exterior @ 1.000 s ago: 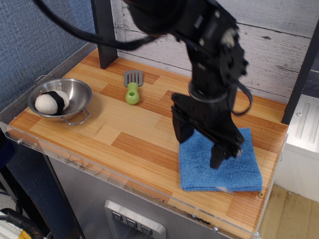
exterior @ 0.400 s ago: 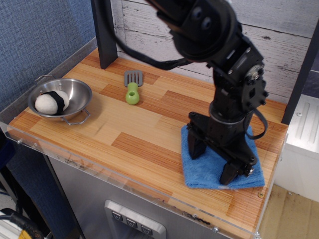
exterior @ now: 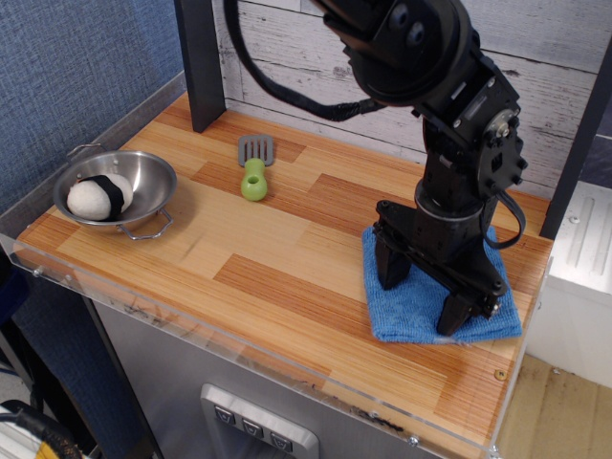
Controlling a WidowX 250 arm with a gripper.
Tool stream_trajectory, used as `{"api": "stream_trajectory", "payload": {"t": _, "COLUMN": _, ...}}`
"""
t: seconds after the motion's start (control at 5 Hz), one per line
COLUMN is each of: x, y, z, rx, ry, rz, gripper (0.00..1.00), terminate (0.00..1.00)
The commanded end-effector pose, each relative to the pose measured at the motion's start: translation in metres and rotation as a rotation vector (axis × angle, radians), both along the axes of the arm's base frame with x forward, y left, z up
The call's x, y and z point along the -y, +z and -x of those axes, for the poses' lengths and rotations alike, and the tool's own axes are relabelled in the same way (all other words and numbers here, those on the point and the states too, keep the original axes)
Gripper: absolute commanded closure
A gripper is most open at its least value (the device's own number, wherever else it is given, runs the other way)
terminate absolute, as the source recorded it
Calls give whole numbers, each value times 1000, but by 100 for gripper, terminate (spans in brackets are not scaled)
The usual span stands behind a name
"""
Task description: Move blue cloth back towards right side of green spatula
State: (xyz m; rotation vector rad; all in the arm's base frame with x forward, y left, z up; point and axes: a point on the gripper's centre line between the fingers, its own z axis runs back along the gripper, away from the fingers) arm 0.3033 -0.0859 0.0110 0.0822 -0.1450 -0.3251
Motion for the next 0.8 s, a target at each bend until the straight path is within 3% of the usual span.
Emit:
{"api": "stream_trajectory", "payload": {"t": 0.0, "x": -34, "y": 6, "z": -25, "rx": 22, "ry": 96, "rz": 7, "gripper": 0, "terminate": 0}}
{"api": "stream_trajectory", "payload": {"t": 0.6, "x": -98, "y": 6, "z": -70, "rx": 21, "ry": 254, "rz": 2, "gripper": 0, "terminate": 0}}
